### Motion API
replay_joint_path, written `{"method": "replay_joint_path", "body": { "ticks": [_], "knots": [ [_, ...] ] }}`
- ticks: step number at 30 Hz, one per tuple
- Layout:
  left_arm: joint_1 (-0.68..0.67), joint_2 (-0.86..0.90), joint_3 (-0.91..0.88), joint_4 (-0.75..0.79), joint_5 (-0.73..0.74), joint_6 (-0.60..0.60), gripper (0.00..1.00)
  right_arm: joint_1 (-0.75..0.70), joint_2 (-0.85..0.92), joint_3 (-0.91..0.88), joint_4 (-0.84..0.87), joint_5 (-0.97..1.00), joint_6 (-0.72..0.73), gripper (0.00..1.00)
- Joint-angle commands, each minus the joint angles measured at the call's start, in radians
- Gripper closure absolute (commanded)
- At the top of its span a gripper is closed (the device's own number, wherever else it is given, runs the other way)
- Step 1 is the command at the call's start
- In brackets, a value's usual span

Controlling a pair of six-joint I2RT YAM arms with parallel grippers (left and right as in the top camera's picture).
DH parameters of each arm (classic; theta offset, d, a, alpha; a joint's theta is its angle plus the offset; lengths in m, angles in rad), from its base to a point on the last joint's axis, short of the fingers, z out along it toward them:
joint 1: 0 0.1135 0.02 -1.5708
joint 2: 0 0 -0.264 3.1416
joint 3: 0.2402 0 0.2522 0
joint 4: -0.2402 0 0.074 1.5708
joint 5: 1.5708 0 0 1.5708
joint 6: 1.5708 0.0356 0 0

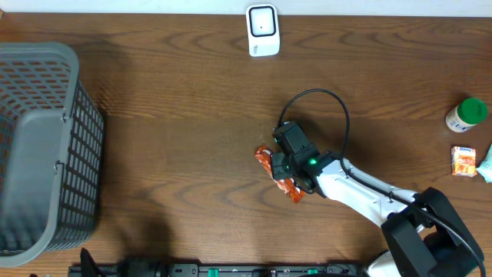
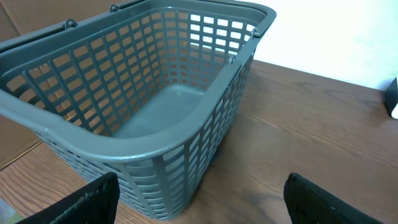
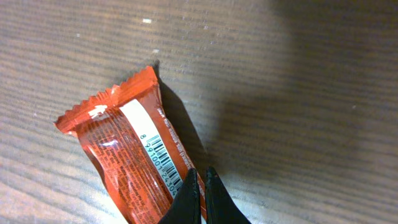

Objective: Scan the item barcode

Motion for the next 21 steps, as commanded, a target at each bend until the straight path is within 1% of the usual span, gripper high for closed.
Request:
{"method": "replay_joint_path", "body": {
  "ticks": [1, 3, 4, 5, 6, 7, 8, 9, 10, 11, 12, 13, 14, 15, 17, 18, 19, 20, 21],
  "knots": [
    [0.004, 0.002, 0.002, 0.001, -0.002, -0.002, 0.15, 0.013, -0.045, 0.027, -0.028, -0.022, -0.011, 0.99],
    [0.004, 0.002, 0.002, 0.001, -0.002, -0.002, 0.15, 0.014, -0.092, 0.047, -0.084, -0.058, -0.009, 0.99],
    [0.004, 0.002, 0.002, 0.001, -0.002, -0.002, 0.15, 0.013, -0.121, 0.061, -0.129, -0.079, 0.007, 0.91],
    [0.004, 0.002, 0.002, 0.001, -0.002, -0.002, 0.15, 0.01, -0.153, 0.078, -0.191, -0.089, 0.056, 0.74],
    [0.004, 0.002, 0.002, 0.001, -0.002, -0.002, 0.15, 0.005, -0.183, 0.093, -0.255, -0.091, 0.124, 0.51],
    [0.004, 0.002, 0.002, 0.001, -0.002, -0.002, 0.15, -0.006, -0.228, 0.113, -0.352, -0.093, 0.227, 0.23],
    [0.004, 0.002, 0.002, 0.001, -0.002, -0.002, 0.15, -0.015, -0.256, 0.124, -0.399, -0.105, 0.272, 0.14],
    [0.004, 0.002, 0.002, 0.001, -0.002, -0.002, 0.15, -0.024, -0.285, 0.135, -0.432, -0.123, 0.291, 0.12],
    [0.004, 0.002, 0.002, 0.001, -0.002, -0.002, 0.15, -0.034, -0.321, 0.143, -0.457, -0.161, 0.294, 0.08],
    [0.004, 0.002, 0.002, 0.001, -0.002, -0.002, 0.15, -0.04, -0.358, 0.148, -0.466, -0.206, 0.293, 0.08],
    [0.004, 0.002, 0.002, 0.001, -0.002, -0.002, 0.15, -0.042, -0.388, 0.148, -0.464, -0.238, 0.293, 0.15],
    [0.004, 0.002, 0.002, 0.001, -0.002, -0.002, 0.15, -0.042, -0.425, 0.148, -0.461, -0.258, 0.282, 0.26],
    [0.004, 0.002, 0.002, 0.001, -0.002, -0.002, 0.15, -0.042, -0.455, 0.147, -0.472, -0.259, 0.253, 0.17],
    [0.004, 0.002, 0.002, 0.001, -0.002, -0.002, 0.15, -0.039, -0.481, 0.146, -0.469, -0.259, 0.265, 0.1],
    [0.004, 0.002, 0.002, 0.001, -0.002, -0.002, 0.15, -0.039, -0.511, 0.146, -0.424, -0.277, 0.317, 0.08],
    [0.004, 0.002, 0.002, 0.001, -0.002, -0.002, 0.15, -0.039, -0.521, 0.146, -0.41, -0.277, 0.376, 0.03],
    [0.004, 0.002, 0.002, 0.001, -0.002, -0.002, 0.15, -0.04, -0.528, 0.146, -0.42, -0.269, 0.527, 0.01],
    [0.004, 0.002, 0.002, 0.001, -0.002, -0.002, 0.15, -0.041, -0.529, 0.146, -0.462, -0.27, 0.721, 0.07],
    [0.004, 0.002, 0.002, 0.001, -0.002, -0.002, 0.15, -0.039, -0.528, 0.145, -0.536, -0.275, 0.957, 0.11]
  ]
}}
